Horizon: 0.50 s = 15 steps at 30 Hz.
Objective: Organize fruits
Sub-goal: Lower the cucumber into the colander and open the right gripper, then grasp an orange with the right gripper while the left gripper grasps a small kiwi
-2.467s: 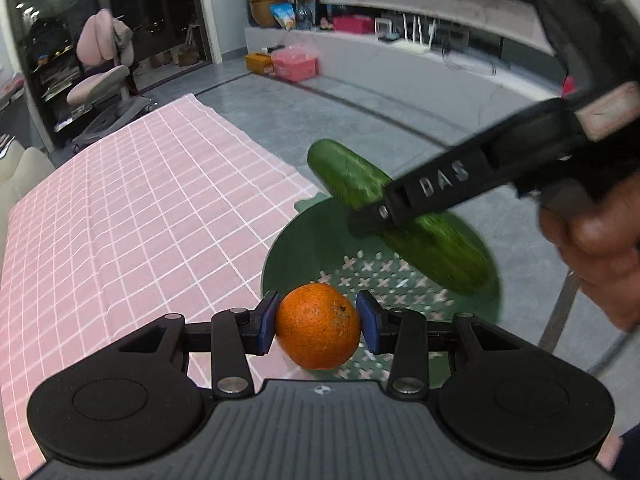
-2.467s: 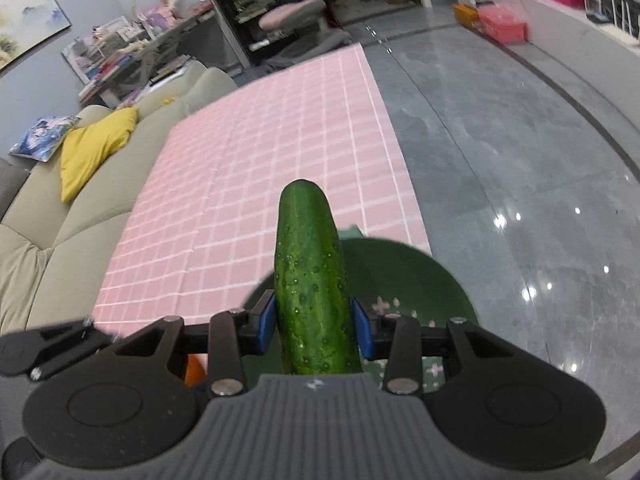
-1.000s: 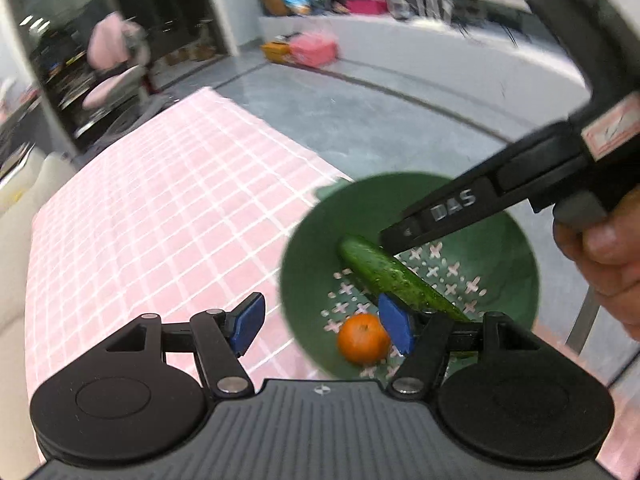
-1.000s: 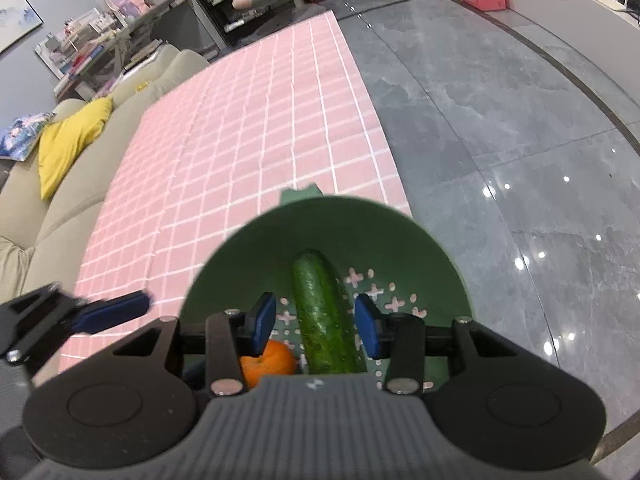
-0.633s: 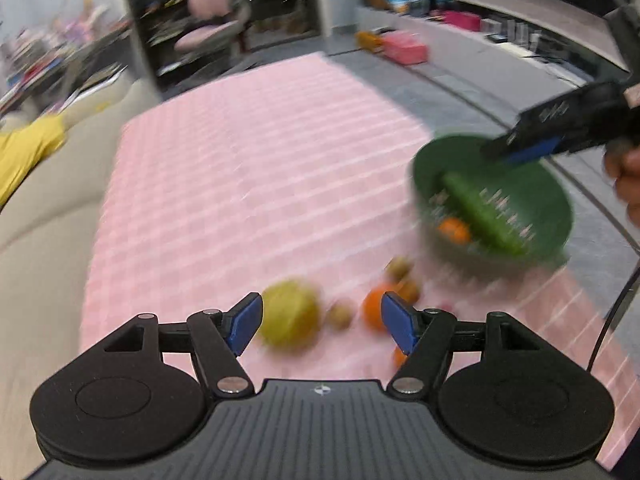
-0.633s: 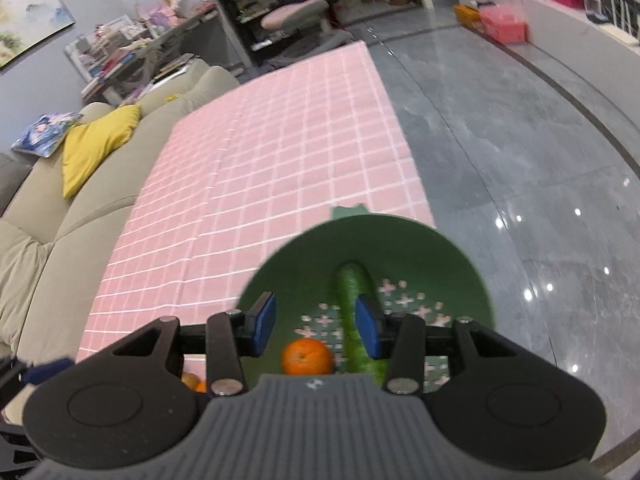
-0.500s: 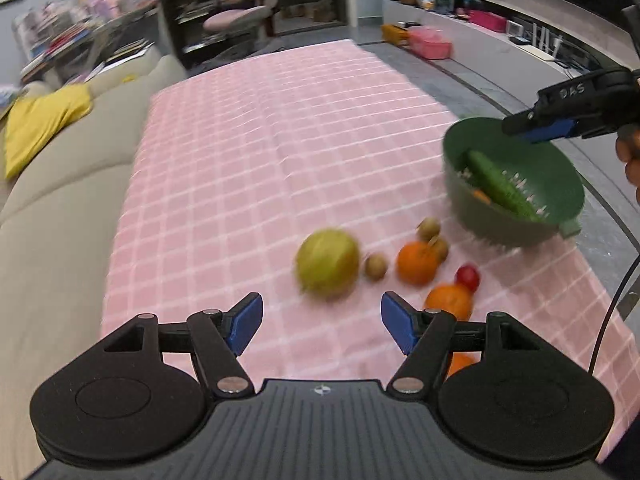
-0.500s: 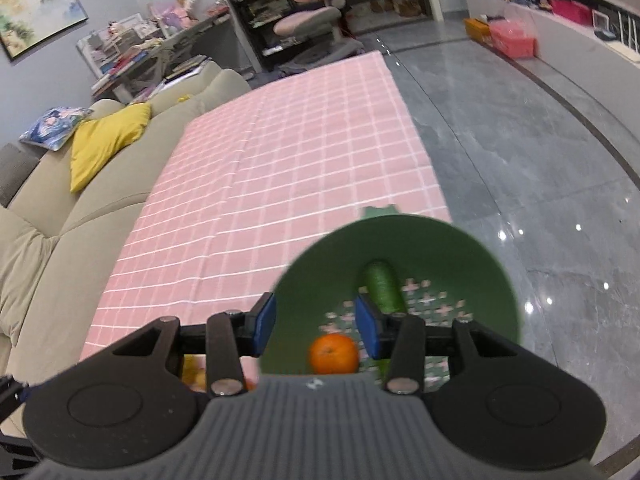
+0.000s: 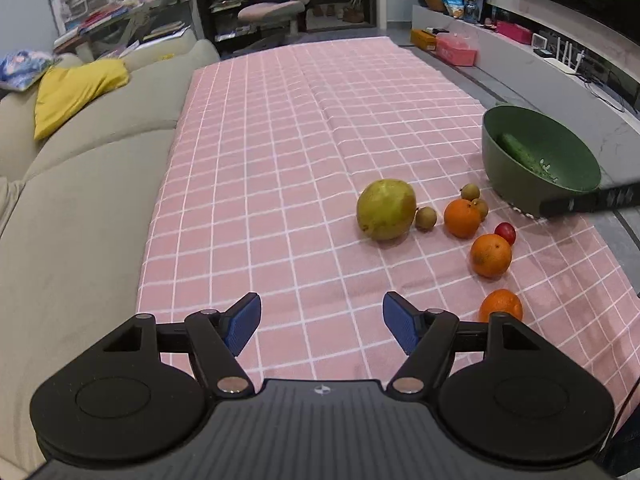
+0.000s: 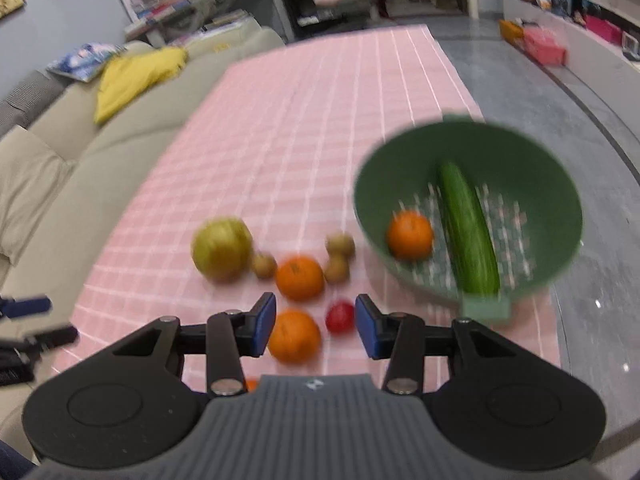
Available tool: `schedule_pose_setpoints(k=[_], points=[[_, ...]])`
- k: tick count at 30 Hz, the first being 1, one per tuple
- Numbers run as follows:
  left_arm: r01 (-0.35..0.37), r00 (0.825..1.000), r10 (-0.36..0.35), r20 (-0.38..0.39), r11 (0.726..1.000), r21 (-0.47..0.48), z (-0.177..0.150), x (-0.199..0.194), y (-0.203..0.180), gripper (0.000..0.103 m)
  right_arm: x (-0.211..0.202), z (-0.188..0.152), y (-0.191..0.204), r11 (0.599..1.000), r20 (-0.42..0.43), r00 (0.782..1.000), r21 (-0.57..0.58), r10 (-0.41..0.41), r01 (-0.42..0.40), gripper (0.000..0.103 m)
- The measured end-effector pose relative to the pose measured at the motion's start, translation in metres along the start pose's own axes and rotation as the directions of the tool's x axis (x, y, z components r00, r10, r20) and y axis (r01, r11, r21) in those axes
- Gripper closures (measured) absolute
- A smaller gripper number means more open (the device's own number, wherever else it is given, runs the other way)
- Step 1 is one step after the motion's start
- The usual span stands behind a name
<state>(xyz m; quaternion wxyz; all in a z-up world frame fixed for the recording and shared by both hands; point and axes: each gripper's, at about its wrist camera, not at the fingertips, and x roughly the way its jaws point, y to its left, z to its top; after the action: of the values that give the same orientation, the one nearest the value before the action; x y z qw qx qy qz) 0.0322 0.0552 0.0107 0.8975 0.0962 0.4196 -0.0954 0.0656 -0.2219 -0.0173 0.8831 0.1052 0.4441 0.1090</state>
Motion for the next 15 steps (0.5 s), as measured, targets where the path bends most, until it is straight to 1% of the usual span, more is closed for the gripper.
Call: schedule_pose_setpoints(k=[4,9,12,15], points=[[0.023,1.0,-0.023,-0.004,0.998,0.053,0.002,0.01,-0.012,0.021,0.018,-0.011,-0.001,1.0,-0.049,0.998,0.01,-0.025,0.025,0.061],[0.018,0.999,-0.013,-0.031,0.988,0.154,-0.001,0.028,-0.033,0.021,0.031,-0.009,0.004,1.0,-0.063,0.998,0.008,-0.019,0.019,0.061],[0.032,0.999,-0.027,-0.034,0.985,0.171,0.001,0.033,-0.041,0.021,0.041,-0.006,0.01,1.0,-0.079,0.997,0.005,0.003,-0.002,0.061],[0.043,0.999,-0.038,-0.033,0.985,0.167,0.004,0.036,-0.045,0.021,0.051,-0.009,0.018,1.0,-0.1,0.995,-0.019,0.011,-0.013,0.061]])
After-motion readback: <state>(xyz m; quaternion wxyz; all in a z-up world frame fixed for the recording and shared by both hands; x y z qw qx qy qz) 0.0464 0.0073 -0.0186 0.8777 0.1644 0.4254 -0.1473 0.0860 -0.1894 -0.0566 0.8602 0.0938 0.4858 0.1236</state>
